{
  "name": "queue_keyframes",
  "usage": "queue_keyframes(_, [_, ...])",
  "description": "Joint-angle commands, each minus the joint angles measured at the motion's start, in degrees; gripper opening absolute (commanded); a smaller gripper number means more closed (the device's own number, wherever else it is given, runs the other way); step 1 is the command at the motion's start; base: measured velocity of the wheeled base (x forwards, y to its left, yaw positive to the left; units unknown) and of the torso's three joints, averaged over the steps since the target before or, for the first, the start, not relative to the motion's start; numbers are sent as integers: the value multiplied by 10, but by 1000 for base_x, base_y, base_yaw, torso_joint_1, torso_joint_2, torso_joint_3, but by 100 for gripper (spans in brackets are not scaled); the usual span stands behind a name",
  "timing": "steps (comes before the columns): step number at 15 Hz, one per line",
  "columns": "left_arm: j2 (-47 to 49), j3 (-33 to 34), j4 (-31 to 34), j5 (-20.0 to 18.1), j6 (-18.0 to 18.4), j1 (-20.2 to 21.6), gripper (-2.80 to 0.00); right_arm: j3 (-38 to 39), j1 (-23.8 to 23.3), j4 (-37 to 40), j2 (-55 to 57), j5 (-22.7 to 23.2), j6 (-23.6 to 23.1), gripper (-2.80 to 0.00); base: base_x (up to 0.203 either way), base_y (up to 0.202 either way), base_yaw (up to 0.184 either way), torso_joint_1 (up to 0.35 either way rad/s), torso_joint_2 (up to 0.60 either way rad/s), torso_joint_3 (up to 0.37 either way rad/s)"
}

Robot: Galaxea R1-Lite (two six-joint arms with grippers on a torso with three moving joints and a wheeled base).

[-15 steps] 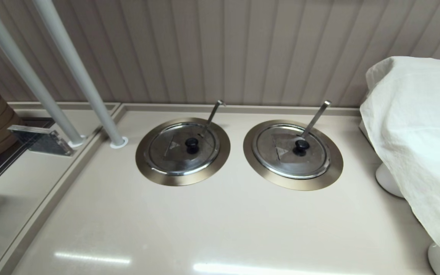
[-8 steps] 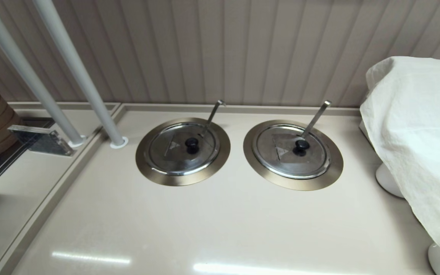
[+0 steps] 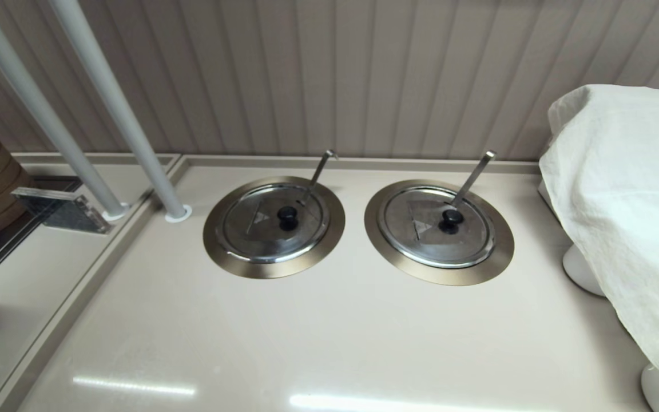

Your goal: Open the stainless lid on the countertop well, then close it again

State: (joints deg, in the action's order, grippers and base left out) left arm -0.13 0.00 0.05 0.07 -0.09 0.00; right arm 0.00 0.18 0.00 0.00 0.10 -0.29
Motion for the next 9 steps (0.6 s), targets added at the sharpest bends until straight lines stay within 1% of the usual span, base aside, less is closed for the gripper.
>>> queue_keyframes(1, [2, 1, 0, 0, 0, 0, -280, 0, 0, 0, 1, 0, 0, 0, 0, 0, 0, 0, 0, 0])
queue_keyframes(9, [2, 1, 0, 0, 0, 0, -280, 0, 0, 0, 0, 0, -1, 0, 0, 0, 0, 0, 0, 0])
